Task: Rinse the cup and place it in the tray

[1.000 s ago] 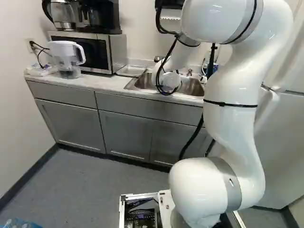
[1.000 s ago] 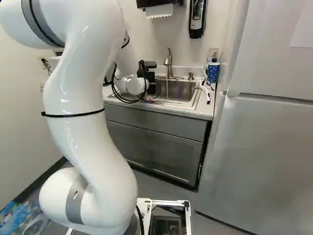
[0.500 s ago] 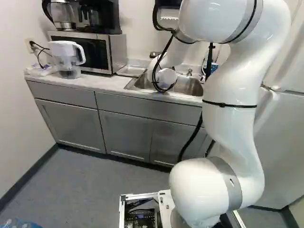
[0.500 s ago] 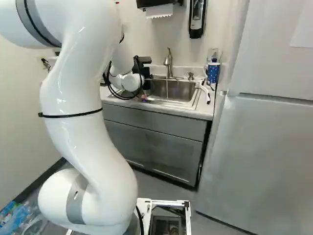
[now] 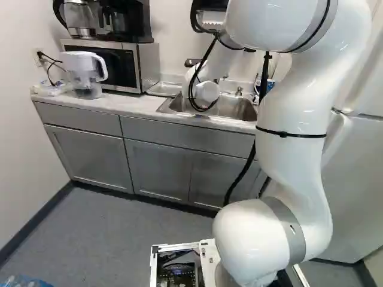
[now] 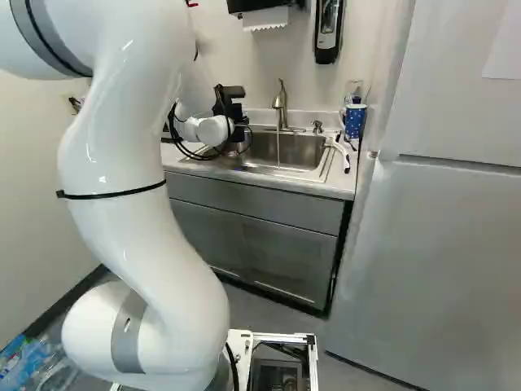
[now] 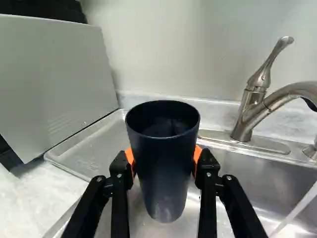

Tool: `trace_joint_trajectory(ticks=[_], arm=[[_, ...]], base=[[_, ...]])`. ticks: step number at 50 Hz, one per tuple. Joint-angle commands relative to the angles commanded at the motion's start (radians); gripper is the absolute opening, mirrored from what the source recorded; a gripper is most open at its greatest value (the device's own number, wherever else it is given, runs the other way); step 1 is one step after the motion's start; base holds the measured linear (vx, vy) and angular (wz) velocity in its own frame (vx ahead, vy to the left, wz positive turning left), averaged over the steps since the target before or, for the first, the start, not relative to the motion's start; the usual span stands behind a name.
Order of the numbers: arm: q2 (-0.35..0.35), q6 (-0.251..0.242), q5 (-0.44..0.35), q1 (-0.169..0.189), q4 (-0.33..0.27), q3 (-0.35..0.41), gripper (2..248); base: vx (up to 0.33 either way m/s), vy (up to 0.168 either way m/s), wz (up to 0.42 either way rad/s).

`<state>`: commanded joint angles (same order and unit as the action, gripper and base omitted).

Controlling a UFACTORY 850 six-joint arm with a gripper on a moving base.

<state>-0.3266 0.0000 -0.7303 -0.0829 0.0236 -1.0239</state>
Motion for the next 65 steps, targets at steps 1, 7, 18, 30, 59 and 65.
trace_joint_trajectory(ticks=[1, 7, 18, 30, 59, 65], arm=[[0.000, 0.000, 0.001, -0.002, 0.000, -0.002, 125], [0.000, 0.000, 0.012, -0.012, 0.000, -0.016, 125], [-0.007, 0.000, 0.039, -0.032, 0.000, -0.048, 125], [-0.018, 0.000, 0.040, -0.042, 0.000, -0.070, 125], [-0.018, 0.263, 0.040, -0.042, 0.000, -0.070, 125], [-0.018, 0.326, 0.040, -0.042, 0.000, -0.070, 125]], base=[[0.000, 0.000, 0.000], [0.000, 0.000, 0.000], [0.000, 0.000, 0.000], [0.000, 0.000, 0.000], [0.000, 0.000, 0.000], [0.000, 0.000, 0.000]])
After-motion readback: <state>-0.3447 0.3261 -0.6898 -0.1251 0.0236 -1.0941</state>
